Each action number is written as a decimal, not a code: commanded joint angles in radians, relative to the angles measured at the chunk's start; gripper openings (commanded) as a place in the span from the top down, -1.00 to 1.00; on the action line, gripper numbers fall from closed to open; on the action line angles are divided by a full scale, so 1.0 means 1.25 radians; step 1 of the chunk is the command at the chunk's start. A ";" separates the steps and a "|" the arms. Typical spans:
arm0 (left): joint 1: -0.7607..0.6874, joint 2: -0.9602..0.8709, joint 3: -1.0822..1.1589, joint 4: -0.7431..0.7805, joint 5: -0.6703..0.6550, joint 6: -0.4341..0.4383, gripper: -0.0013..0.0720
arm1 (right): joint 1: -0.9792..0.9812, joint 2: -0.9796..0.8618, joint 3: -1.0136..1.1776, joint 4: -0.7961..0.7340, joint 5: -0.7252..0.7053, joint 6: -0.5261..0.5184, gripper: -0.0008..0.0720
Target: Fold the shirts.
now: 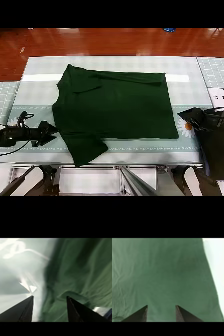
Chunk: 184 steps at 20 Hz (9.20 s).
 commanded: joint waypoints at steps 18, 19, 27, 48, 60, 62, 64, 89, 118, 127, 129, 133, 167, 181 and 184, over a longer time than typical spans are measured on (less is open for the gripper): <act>-0.161 -0.103 0.058 -0.075 0.034 0.101 0.91 | -0.101 -0.248 -0.074 -0.215 0.042 0.111 -0.14; -0.162 -0.103 0.058 -0.075 0.037 0.100 0.91 | -0.101 -0.273 -0.074 -0.209 0.024 0.111 -0.14; -0.162 -0.103 0.058 -0.075 0.048 0.092 0.91 | -0.031 -0.397 -0.072 -0.080 -0.108 0.072 -0.14; -0.086 0.136 1.096 -0.265 0.000 0.061 0.92 | 0.104 -0.210 1.093 0.109 -0.057 0.111 0.91; -0.272 0.456 1.222 0.398 -0.124 -0.168 0.91 | 0.105 0.063 1.182 -0.157 0.151 0.210 0.91; -0.314 0.456 1.201 0.472 -0.174 -0.203 0.92 | 0.105 0.092 1.107 -0.159 0.158 0.219 0.91; -0.333 0.451 1.148 0.499 -0.212 -0.230 0.91 | 0.104 0.104 1.013 -0.157 0.164 0.224 0.91; -0.347 -0.573 0.909 0.002 0.097 -0.143 0.91 | 0.299 -0.894 0.877 -0.064 -0.132 0.152 0.91; -0.238 -0.389 0.585 0.167 -0.182 -0.046 -0.43 | 0.244 -0.744 0.642 -0.211 0.067 0.131 -0.14; 0.036 -0.046 0.165 0.199 -0.130 -0.114 -0.43 | 0.114 -0.406 0.273 -0.115 -0.070 0.068 -0.14; 0.034 0.018 0.075 0.197 -0.126 -0.150 -0.43 | 0.115 -0.342 0.182 -0.039 -0.102 0.041 -0.14; -0.003 0.077 -0.004 0.185 -0.142 -0.204 -0.43 | 0.114 -0.284 0.115 0.026 -0.109 -0.005 -0.14; -0.302 0.048 -0.003 0.155 -0.088 -0.232 0.91 | -0.029 -0.237 -0.049 -0.373 0.105 0.149 -0.14; -0.302 0.048 -0.003 0.155 -0.083 -0.232 0.91 | 0.002 -0.400 -0.049 -0.190 -0.008 0.080 -0.06; -0.301 0.048 0.013 0.155 -0.084 -0.214 0.91 | 0.020 -0.401 -0.049 -0.074 0.003 -0.019 0.91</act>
